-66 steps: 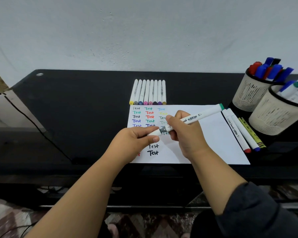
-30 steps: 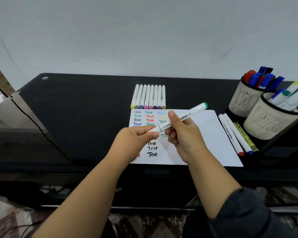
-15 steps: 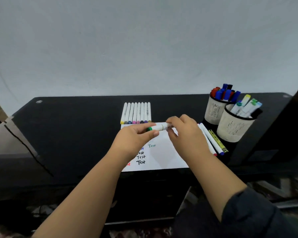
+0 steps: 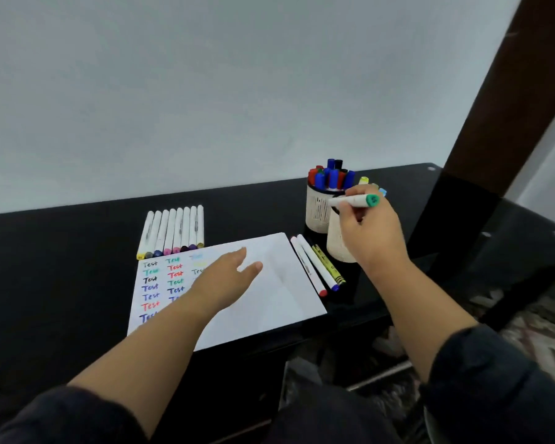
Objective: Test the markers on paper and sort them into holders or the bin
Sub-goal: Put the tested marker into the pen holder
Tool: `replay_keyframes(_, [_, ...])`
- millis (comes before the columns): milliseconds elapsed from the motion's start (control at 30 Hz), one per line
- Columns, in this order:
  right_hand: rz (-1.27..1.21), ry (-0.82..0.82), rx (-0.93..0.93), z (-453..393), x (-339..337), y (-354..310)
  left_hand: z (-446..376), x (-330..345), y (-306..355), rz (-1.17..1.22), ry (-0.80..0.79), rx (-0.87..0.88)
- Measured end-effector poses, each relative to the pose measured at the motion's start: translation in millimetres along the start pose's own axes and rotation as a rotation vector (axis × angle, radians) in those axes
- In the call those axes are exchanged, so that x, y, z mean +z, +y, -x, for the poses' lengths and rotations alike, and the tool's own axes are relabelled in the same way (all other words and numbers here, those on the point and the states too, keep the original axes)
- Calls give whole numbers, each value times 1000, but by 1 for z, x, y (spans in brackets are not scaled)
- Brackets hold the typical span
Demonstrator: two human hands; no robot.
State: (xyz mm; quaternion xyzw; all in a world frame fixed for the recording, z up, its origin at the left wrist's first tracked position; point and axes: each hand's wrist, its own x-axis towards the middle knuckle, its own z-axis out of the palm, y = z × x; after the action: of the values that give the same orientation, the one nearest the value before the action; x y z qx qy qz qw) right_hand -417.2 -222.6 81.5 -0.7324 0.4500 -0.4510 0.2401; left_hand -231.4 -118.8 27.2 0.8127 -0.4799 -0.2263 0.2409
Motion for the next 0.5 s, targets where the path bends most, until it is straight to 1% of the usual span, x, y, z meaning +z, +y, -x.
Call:
replay_keyframes(133, [13,-1,46,-14,-9,18,-31,25,-8,-232,-43,37])
replay_keyframes(233, [106,-70,93,-27,-10,28,-46,37,-18,-374,-42,62])
replay_keyframes(300, [163,-114,112,-36,-8,34,-50,44,-25,-405,-48,72])
replay_keyframes(500, [280,-176,129,-57,0,37,-54,54,-34,-382,-13,71])
